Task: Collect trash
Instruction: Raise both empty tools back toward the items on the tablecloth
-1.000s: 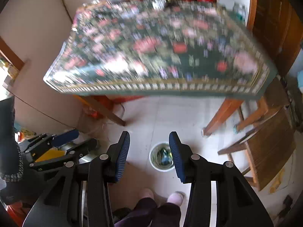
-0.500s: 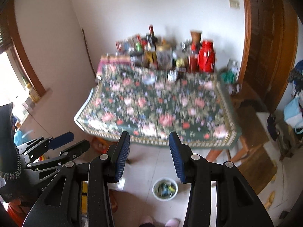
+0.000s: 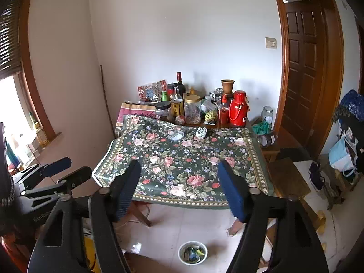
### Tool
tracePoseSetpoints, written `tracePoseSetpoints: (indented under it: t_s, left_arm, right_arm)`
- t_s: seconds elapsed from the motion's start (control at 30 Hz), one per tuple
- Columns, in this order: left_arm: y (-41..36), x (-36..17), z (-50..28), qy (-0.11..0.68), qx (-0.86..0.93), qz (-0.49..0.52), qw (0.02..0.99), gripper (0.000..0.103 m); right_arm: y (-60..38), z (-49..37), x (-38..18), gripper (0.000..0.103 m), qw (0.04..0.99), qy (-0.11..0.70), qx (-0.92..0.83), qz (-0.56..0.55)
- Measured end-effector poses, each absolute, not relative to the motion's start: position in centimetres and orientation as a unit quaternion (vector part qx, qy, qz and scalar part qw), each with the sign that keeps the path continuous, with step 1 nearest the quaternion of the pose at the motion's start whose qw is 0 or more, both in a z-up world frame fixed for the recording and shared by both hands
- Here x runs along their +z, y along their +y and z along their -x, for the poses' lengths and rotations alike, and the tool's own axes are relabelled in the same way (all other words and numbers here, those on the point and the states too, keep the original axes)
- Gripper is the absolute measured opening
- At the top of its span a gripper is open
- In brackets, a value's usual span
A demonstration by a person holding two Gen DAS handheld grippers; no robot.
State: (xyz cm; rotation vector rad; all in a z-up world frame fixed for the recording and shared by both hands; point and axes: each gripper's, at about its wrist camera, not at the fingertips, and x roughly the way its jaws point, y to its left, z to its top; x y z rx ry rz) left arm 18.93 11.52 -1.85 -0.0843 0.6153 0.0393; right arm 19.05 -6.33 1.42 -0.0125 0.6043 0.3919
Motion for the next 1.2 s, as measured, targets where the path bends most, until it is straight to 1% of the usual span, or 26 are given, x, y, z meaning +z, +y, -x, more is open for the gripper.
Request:
tracePoseSetpoints:
  t_s: [0.03,0.27,0.57,0.9,1.2]
  left_arm:
    - [11.7,-2.0,-19.5,0.305,0.022,0.044,0.951,0.068]
    - [12.2,-3.2,-23.7,0.319,0.045,0.045,0.946,0.068]
    - [11.2,-2.4,-33.4,0.313,0.068,0.061,0.945,0.068]
    - [8.8,-2.0,-42.7,0.305,0.087,0.086,0.944,0.068]
    - [10.0,-4.0,-48.4,0.338,0.096,0.086,0.932,0.068]
  right_arm:
    - [-6.3,-19.4,1.3,0.069,0.936,0.295,0.189,0.010]
    - [-6.5,-23.7,0.8,0.069,0.936,0.296,0.189,0.005]
    - [-7.8,-33.0,0.4,0.069,0.926,0.311,0.215,-0.007]
    - [-9.8,-41.2,0.4,0.069,0.916,0.317,0.244,0.013]
    - [-9.5,-47.2,-2.0,0.069,0.903,0.352,0.245,-0.002]
